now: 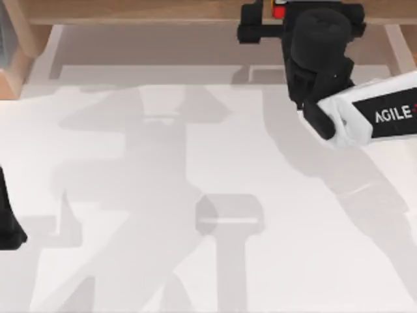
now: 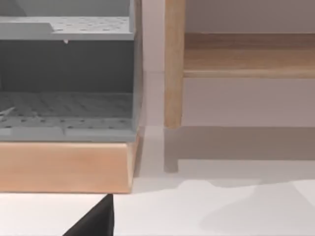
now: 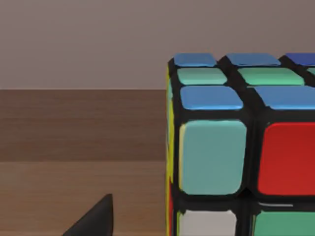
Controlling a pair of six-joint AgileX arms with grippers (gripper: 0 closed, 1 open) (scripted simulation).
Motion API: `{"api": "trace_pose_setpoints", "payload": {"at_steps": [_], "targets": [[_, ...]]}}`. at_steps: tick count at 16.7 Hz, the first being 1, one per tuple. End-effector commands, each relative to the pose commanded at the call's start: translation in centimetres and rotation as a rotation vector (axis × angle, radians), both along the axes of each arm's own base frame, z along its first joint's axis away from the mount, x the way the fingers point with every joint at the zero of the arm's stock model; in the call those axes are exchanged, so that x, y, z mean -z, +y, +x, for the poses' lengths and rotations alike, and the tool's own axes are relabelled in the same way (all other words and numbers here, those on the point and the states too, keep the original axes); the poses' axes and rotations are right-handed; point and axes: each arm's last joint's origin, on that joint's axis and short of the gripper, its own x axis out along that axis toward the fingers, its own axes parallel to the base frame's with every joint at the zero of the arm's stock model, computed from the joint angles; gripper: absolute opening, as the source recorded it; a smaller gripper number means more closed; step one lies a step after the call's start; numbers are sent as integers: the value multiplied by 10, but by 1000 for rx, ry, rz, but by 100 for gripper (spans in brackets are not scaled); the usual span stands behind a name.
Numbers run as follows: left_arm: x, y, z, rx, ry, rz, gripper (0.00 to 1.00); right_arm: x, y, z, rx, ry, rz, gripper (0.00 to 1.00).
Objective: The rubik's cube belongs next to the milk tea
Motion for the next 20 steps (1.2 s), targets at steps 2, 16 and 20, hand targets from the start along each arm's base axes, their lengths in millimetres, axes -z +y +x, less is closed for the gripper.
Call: {"api": "trace_pose_setpoints", "payload": {"at_steps": [2, 16, 20], "targets": [[0, 0, 0, 0, 0, 0, 100, 0, -1, 12, 0, -1, 0, 100], [0, 0, 0, 0, 0, 0, 100, 1, -1, 16, 0, 0, 0, 32], [0, 0, 0, 0, 0, 0, 100, 1, -1, 16, 0, 0, 0, 2]]}}
